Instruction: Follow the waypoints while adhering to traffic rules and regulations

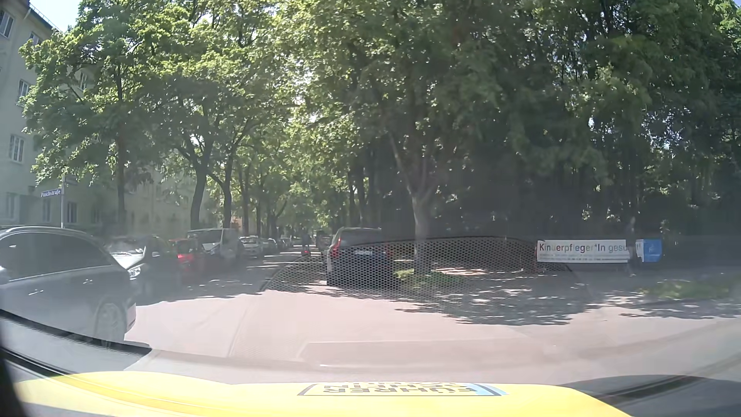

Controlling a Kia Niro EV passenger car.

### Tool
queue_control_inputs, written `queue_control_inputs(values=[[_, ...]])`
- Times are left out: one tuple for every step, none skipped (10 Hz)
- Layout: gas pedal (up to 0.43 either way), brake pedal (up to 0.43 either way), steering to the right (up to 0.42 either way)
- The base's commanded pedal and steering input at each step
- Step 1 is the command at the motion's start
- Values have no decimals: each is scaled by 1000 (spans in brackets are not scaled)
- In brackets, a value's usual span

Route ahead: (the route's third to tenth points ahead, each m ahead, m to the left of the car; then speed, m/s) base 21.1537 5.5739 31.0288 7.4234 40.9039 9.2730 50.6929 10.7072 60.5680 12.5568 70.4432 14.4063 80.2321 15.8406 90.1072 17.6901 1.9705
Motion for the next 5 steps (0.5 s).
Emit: queue_control_inputs(values=[[98, 0, -244], [110, 0, -246], [110, 0, -251], [118, 0, -255], [118, 0, -259]])
